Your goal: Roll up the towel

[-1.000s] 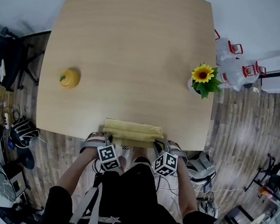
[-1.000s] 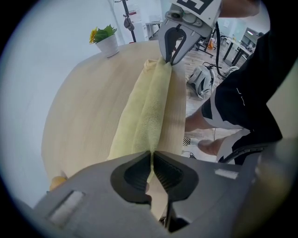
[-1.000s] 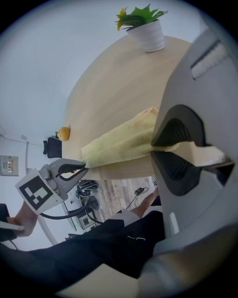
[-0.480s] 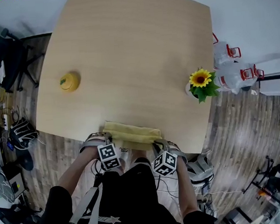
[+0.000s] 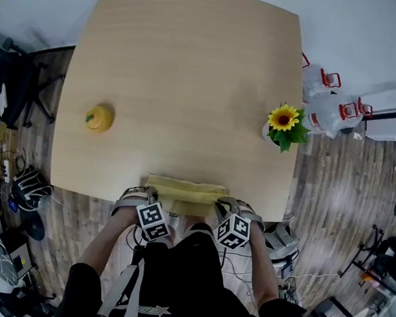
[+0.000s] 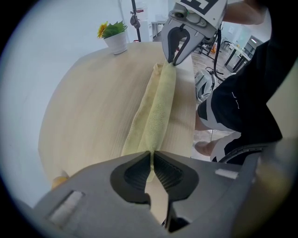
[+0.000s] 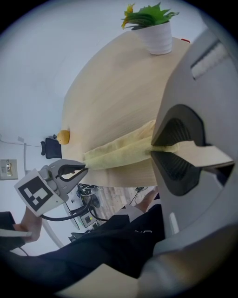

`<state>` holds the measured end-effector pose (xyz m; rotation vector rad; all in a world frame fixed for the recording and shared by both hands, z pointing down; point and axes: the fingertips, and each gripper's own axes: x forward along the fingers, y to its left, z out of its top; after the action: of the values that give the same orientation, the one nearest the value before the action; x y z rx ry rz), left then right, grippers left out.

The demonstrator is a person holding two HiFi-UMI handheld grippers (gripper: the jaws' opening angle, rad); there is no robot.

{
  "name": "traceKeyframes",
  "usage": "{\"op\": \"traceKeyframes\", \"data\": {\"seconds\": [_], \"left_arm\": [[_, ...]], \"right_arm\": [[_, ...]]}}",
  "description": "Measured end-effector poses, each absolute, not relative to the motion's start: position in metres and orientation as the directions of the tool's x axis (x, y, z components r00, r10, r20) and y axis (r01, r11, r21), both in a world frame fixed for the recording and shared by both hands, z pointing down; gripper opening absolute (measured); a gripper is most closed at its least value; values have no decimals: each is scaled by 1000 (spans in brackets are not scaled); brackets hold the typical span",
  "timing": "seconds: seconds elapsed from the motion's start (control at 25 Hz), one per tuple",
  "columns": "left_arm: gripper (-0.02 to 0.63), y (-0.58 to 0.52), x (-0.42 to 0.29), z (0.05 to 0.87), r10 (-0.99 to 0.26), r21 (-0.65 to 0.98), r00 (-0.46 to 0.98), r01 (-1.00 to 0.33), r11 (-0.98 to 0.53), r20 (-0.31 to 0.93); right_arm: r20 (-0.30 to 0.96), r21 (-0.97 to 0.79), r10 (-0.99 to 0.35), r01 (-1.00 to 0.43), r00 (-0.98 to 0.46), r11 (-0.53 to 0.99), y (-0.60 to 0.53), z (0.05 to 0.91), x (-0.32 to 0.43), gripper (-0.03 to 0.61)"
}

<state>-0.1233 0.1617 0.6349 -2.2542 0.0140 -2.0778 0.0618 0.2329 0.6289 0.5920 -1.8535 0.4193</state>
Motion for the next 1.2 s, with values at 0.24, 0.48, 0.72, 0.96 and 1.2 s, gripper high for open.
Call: {"op": "traceKeyframes", "data": {"seconds": [0.24, 0.48, 0.72, 0.96, 1.2], "left_arm": [[34, 149, -122, 632, -70, -74, 90, 42, -996, 993], [34, 136, -120, 629, -82, -86, 89, 40, -996, 993], [34, 125, -118, 627, -82, -86, 91, 40, -996, 992], [34, 115, -116, 625, -80, -83, 86, 39, -996, 993], [34, 107, -113, 630, -65, -68, 79, 45, -997, 995]], "right_arm": [[938, 4, -208, -589, -278, 808, 222, 626, 63, 44], [937, 8, -215, -597, -277, 802, 211, 624, 64, 44], [936, 9, -217, -601, -276, 800, 200, 621, 67, 44], [936, 9, -218, -601, -276, 799, 189, 621, 70, 45], [938, -13, -199, -600, -285, 800, 182, 624, 73, 46]]}}
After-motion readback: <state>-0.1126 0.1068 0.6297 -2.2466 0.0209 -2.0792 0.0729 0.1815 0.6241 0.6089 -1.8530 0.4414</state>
